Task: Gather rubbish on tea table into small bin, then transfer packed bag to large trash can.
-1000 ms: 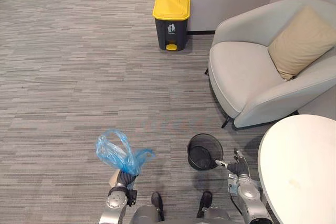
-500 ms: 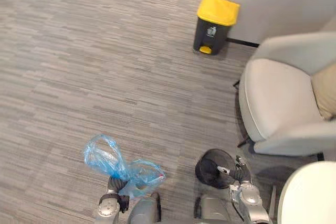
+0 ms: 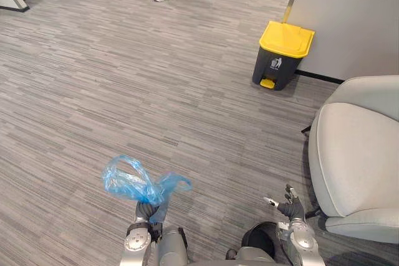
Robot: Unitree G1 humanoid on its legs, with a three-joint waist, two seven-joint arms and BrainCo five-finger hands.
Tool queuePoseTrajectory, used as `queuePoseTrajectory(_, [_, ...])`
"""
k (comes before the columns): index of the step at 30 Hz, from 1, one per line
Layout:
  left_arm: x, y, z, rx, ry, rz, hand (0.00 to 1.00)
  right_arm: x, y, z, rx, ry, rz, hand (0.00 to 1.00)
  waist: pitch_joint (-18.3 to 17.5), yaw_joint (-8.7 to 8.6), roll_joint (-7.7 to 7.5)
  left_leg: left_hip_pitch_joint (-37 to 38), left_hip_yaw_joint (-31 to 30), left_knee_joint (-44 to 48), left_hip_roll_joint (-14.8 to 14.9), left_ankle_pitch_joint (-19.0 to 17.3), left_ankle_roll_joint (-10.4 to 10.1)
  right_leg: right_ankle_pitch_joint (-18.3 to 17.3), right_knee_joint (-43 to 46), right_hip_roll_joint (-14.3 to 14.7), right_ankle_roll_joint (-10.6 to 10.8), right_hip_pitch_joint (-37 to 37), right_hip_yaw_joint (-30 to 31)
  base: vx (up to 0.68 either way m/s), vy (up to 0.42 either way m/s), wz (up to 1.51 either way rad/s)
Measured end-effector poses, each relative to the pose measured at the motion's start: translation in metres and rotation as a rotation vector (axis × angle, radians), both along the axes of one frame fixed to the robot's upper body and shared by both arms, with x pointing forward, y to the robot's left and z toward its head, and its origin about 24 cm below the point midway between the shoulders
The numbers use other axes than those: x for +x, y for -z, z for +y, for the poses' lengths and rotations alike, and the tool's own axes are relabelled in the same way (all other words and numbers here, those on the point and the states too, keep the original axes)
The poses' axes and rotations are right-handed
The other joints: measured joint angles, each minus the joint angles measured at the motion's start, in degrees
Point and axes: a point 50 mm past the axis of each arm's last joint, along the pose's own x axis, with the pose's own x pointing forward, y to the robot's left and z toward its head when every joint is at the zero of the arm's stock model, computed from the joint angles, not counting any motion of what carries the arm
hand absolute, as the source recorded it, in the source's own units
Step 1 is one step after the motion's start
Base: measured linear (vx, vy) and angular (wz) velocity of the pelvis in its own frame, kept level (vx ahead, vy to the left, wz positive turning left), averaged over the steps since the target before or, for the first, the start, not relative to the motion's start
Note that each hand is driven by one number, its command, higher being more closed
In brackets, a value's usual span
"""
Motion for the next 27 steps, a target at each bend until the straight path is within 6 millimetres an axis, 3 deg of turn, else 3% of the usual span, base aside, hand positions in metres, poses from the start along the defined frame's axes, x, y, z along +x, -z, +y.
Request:
queuePoseTrajectory(1, [-0.002, 0.001, -0.002, -0.003, 0.003, 0.006, 1.0, -0.001, 0.0, -0.003, -0.01, 0.001, 0.004, 0.0, -0.3, 0.06, 0.79, 0.18, -0.68, -1.85, 0.56, 4.65, -0.15, -0.87, 0.24, 0.37, 1.18, -0.14, 0.9, 0.32, 0.434, -0.54])
queuePoseTrajectory(3, [0.0, 0.002, 0.001, 0.014, 0.021, 0.017, 1.0, -0.005, 0.008, 0.011, 0.042, 0.013, 0.039, 0.0, -1.7, -0.22, -2.5, 0.48, 2.23, 0.68, -2.24, 2.01, 2.09, -2.12, 0.89, -3.19, 2.75, -0.15, 3.2, 0.3, 0.351, -0.37])
queuePoseTrajectory(5, [0.005, 0.0, -0.002, 0.017, 0.042, 0.005, 1.0, -0.008, 0.01, 0.013, 0.05, 0.016, 0.053, 0.0, -2.48, -0.12, -3.86, 1.87, 4.74, 1.74, -3.51, -0.3, 3.88, -1.15, 2.05, -5.47, 4.24, -0.22, 4.9, 0.33, 0.293, -0.34])
queuePoseTrajectory(6, [0.006, 0.0, -0.004, 0.017, 0.051, 0.003, 1.0, -0.006, 0.01, 0.013, 0.05, 0.015, 0.049, 0.0, -2.58, -0.1, -4.01, 3.27, 6.05, 1.47, -4.13, -1.45, 4.37, -0.54, 5.09, -6.38, 4.95, -1.29, 5.74, 0.31, 0.273, -0.58])
queuePoseTrajectory(9, [0.008, -0.001, -0.006, 0.029, 0.087, 0.008, 1.0, -0.002, 0.012, 0.015, 0.059, 0.011, 0.059, 0.0, -2.25, -0.5, -3.5, 10.37, 9.83, -3.19, -5.36, -2.75, 5.28, 2.65, 26.29, -7.31, 8.36, -10.89, 6.6, 0.26, 0.177, -0.5])
queuePoseTrajectory(12, [0.009, -0.002, -0.002, 0.047, 0.089, 0.003, 1.0, -0.003, 0.015, 0.015, 0.065, 0.013, 0.08, 0.0, -1.35, -0.84, -2.07, 17.19, 11.35, -8.68, -5.39, -2.72, 5.18, 1.49, 36.96, -5.33, 5.94, -18.65, 1.44, 0.28, 0.045, -0.27])
queuePoseTrajectory(15, [0.012, -0.002, 0.003, 0.061, 0.09, 0.006, 1.0, 0.0, 0.016, 0.015, 0.063, 0.01, 0.085, 0.0, -1.31, -2.28, -2.23, 21.71, 12.07, -12.44, -5.27, -3.01, 3.34, 0.23, 31.66, -4.06, 2.9, -25.46, -6.37, 0.33, -0.086, -0.06])
queuePoseTrajectory(16, [0.015, 0.0, 0.007, 0.068, 0.082, 0.018, 1.0, 0.002, 0.02, 0.014, 0.062, 0.003, 0.108, 0.0, -1.27, -2.87, -2.25, 23.25, 12.26, -13.52, -4.95, -2.92, 3.15, 1.33, 24.73, -3.27, 0.9, -26.78, -9.2, 0.37, -0.152, 0.03])
queuePoseTrajectory(17, [0.016, 0.001, 0.012, 0.078, 0.077, 0.029, 1.0, 0.002, 0.023, 0.012, 0.056, -0.002, 0.129, 0.0, -1.35, -3.63, -2.44, 24.89, 12.15, -14.67, -5.22, -2.83, 1.91, 5.56, 14.73, -2.45, -0.5, -26.89, -11.85, 0.48, -0.188, 0.08])
queuePoseTrajectory(18, [0.017, 0.0, 0.016, 0.089, 0.074, 0.029, 1.0, 0.002, 0.024, 0.01, 0.05, -0.004, 0.136, 0.0, -1.48, -3.64, -3.32, 25.78, 11.44, -15.33, -6.17, -3.05, 0.78, 11.81, 10.2, -1.97, -2.74, -26.39, -12.39, 0.48, -0.143, -0.1])
queuePoseTrajectory(19, [0.023, 0.002, 0.015, 0.087, 0.076, 0.036, 1.0, 0.002, 0.026, -0.002, 0.013, -0.007, 0.166, 0.0, -0.53, -3.54, -0.62, 27.5, 9.54, -17.1, -4.28, -2.81, -1.29, 13.85, 9.45, 0.66, -6.81, -24.67, -12.73, 0.46, -0.145, -0.22])
queuePoseTrajectory(22, [0.032, -0.002, 0.013, 0.085, 0.082, 0.017, 1.0, 0.006, 0.022, -0.008, -0.002, 0.019, 0.15, 0.0, 0.01, -4.28, 0.62, 28.41, 7.73, -18.39, -3.71, -0.39, -3.56, 10.64, 10.55, 1.32, -7.69, -24.74, -13.61, 0.33, -0.134, -0.04])
queuePoseTrajectory(24, [0.033, -0.002, 0.008, 0.069, 0.086, 0.01, 1.0, 0.002, 0.024, -0.007, 0.006, 0.028, 0.161, 0.0, 0.06, -5.08, 0.6, 27.5, 5.76, -10.46, -1.62, 0.94, -5.64, 9.16, 9.12, 2.21, -7.86, -20.63, -14.37, 0.35, -0.168, 0.11])
queuePoseTrajectory(25, [0.03, 0.001, 0.001, 0.042, 0.084, 0.016, 1.0, -0.001, 0.025, -0.006, 0.007, 0.029, 0.161, 0.0, 0.3, -5.1, 0.74, 24.23, 4.0, 2.4, 1.35, 2.68, -6.4, 8.86, 6.31, 3.41, -8.0, -15.56, -14.23, 0.31, -0.119, -0.14])
queuePoseTrajectory(26, [0.028, 0.002, -0.005, 0.021, 0.087, 0.015, 1.0, 0.001, 0.022, -0.003, 0.01, 0.02, 0.143, 0.0, 0.31, -4.68, 0.76, 21.14, 3.52, 11.86, 3.5, 2.36, -6.45, 8.76, 4.69, 4.26, -8.15, -12.7, -13.53, 0.35, -0.082, -0.66])
queuePoseTrajectory(27, [0.024, 0.0, -0.012, -0.01, 0.09, 0.0, 1.0, 0.006, 0.016, -0.002, 0.005, 0.016, 0.103, 0.0, 0.21, -3.46, 0.57, 15.27, 3.59, 23.53, 5.84, 1.16, -4.39, 8.08, 2.4, 5.56, -9.19, -9.33, -11.13, 0.28, -0.006, -0.86])
